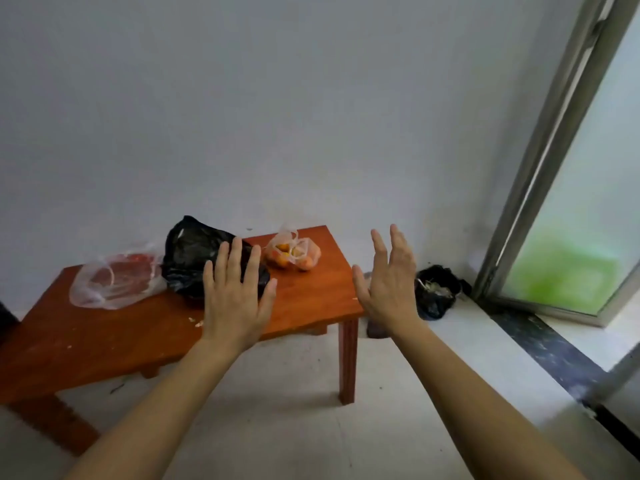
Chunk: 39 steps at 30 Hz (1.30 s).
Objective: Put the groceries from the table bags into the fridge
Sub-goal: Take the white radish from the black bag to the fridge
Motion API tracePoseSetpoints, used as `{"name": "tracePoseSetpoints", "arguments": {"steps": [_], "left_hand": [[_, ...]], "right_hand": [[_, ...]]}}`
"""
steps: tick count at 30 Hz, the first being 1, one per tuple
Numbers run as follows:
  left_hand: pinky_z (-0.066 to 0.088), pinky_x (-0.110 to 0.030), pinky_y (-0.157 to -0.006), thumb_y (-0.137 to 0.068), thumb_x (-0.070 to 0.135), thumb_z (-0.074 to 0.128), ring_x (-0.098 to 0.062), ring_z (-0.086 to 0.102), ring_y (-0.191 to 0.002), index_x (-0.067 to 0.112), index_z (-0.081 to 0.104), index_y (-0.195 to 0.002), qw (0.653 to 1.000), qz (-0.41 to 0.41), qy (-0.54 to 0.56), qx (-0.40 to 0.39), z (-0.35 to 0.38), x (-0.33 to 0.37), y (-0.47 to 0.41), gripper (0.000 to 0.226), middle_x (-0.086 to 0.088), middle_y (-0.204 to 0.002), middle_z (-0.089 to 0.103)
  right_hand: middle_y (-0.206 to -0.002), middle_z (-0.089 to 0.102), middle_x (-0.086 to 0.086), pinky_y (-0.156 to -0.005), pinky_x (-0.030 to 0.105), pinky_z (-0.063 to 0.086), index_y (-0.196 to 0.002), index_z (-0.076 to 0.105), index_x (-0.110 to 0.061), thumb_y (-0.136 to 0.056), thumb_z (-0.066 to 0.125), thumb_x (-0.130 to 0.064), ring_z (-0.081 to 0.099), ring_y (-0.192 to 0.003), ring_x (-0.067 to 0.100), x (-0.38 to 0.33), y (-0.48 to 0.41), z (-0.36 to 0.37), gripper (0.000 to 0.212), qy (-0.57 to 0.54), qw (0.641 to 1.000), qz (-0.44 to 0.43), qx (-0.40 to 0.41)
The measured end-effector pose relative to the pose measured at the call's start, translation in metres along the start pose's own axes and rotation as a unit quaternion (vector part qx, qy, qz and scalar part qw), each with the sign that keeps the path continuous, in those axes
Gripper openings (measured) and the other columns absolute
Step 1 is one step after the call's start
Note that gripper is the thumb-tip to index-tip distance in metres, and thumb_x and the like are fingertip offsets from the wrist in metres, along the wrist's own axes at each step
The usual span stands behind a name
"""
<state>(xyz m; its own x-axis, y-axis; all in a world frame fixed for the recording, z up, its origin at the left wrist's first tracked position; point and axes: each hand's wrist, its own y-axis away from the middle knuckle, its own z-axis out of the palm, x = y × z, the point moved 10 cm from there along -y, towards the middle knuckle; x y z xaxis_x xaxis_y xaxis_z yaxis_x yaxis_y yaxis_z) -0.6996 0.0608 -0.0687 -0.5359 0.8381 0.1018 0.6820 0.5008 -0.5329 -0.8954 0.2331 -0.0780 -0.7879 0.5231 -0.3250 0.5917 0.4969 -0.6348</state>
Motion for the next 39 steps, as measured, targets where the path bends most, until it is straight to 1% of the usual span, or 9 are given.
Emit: {"name": "tracePoseSetpoints", "arguments": {"steps": [4, 9, 13, 15, 17, 20, 24, 32, 39], "left_hand": [[0.010, -0.054, -0.121, -0.098, 0.058, 0.017, -0.029, 0.003, -0.152, 0.017, 0.025, -0.155, 0.996, -0.043, -0.057, -0.051, 0.026, -0.085, -0.060, 0.071, -0.013, -0.165, 0.009], [0.011, -0.053, -0.122, -0.099, 0.059, 0.010, -0.028, 0.002, -0.152, 0.019, 0.020, -0.156, 0.990, -0.092, -0.082, -0.072, 0.039, -0.172, -0.125, 0.070, -0.011, -0.165, 0.007], [0.012, -0.049, -0.122, -0.099, 0.060, 0.011, -0.026, 0.003, -0.152, 0.022, 0.020, -0.156, 0.985, -0.139, -0.064, -0.082, 0.062, -0.239, -0.138, 0.069, -0.008, -0.165, 0.007], [0.012, -0.049, -0.122, -0.098, 0.062, 0.008, -0.026, 0.004, -0.152, 0.023, 0.019, -0.156, 0.983, -0.147, -0.060, -0.098, 0.083, -0.271, -0.148, 0.071, -0.007, -0.165, 0.007], [0.013, -0.050, -0.122, -0.098, 0.062, 0.009, -0.026, 0.006, -0.152, 0.023, 0.021, -0.156, 0.980, -0.157, -0.048, -0.110, 0.105, -0.304, -0.161, 0.070, -0.007, -0.165, 0.009], [0.014, -0.049, -0.122, -0.099, 0.058, 0.014, -0.027, 0.010, -0.151, 0.020, 0.025, -0.155, 0.979, -0.150, -0.037, -0.129, 0.146, -0.344, -0.187, 0.068, -0.009, -0.164, 0.013], [0.021, -0.044, -0.119, -0.103, 0.052, 0.027, -0.026, 0.019, -0.149, 0.016, 0.035, -0.151, 0.977, -0.108, 0.013, -0.182, 0.215, -0.387, -0.226, 0.061, -0.009, -0.162, 0.022], [0.038, -0.036, -0.109, -0.103, 0.043, 0.040, -0.023, 0.037, -0.138, 0.016, 0.042, -0.146, 0.928, -0.039, 0.137, -0.346, 0.356, -0.430, -0.243, 0.051, -0.003, -0.153, 0.034], [0.042, -0.041, -0.105, -0.102, 0.041, 0.045, -0.026, 0.033, -0.137, 0.015, 0.039, -0.147, 0.863, -0.059, 0.162, -0.475, 0.453, -0.449, -0.194, 0.052, -0.005, -0.150, 0.034]], "right_hand": [[-0.157, 0.028, 0.020, -0.117, 0.051, 0.023, -0.150, 0.035, -0.012, -0.097, 0.051, -0.041, 0.023, -0.147, 0.037, -0.042, -0.062, 0.090, 0.062, -0.050, 0.998, -0.014, -0.043], [-0.141, 0.053, 0.016, -0.113, 0.047, 0.035, -0.139, 0.050, -0.009, -0.097, 0.047, -0.036, 0.042, -0.136, 0.036, -0.092, -0.141, 0.182, 0.050, -0.059, 0.991, -0.068, -0.103], [-0.140, 0.052, 0.013, -0.103, 0.051, 0.044, -0.137, 0.053, -0.010, -0.096, 0.049, -0.033, 0.043, -0.134, 0.034, -0.138, -0.173, 0.246, 0.047, -0.081, 0.978, -0.085, -0.175], [-0.142, 0.051, 0.008, -0.103, 0.045, 0.040, -0.140, 0.052, -0.014, -0.099, 0.047, -0.033, 0.043, -0.134, 0.029, -0.160, -0.184, 0.282, 0.045, -0.082, 0.966, -0.104, -0.222], [-0.136, 0.055, 0.006, -0.098, 0.040, 0.044, -0.138, 0.053, -0.015, -0.099, 0.047, -0.031, 0.048, -0.127, 0.026, -0.178, -0.192, 0.321, 0.042, -0.087, 0.953, -0.126, -0.263], [-0.121, 0.063, 0.007, -0.086, 0.043, 0.053, -0.132, 0.057, -0.017, -0.098, 0.047, -0.028, 0.058, -0.112, 0.027, -0.192, -0.207, 0.381, 0.036, -0.092, 0.941, -0.120, -0.302], [-0.119, 0.063, 0.006, -0.083, 0.044, 0.054, -0.131, 0.057, -0.020, -0.099, 0.046, -0.025, 0.058, -0.111, 0.027, -0.205, -0.227, 0.453, 0.035, -0.067, 0.931, -0.099, -0.345], [-0.129, 0.063, 0.010, -0.091, 0.044, 0.052, -0.131, 0.060, -0.016, -0.100, 0.043, -0.020, 0.060, -0.115, 0.031, -0.206, -0.240, 0.563, 0.036, -0.041, 0.901, -0.014, -0.432], [-0.133, 0.057, 0.016, -0.095, 0.040, 0.048, -0.138, 0.054, -0.010, -0.099, 0.049, -0.022, 0.056, -0.119, 0.036, -0.205, -0.202, 0.655, 0.041, -0.044, 0.842, 0.030, -0.537]]}}
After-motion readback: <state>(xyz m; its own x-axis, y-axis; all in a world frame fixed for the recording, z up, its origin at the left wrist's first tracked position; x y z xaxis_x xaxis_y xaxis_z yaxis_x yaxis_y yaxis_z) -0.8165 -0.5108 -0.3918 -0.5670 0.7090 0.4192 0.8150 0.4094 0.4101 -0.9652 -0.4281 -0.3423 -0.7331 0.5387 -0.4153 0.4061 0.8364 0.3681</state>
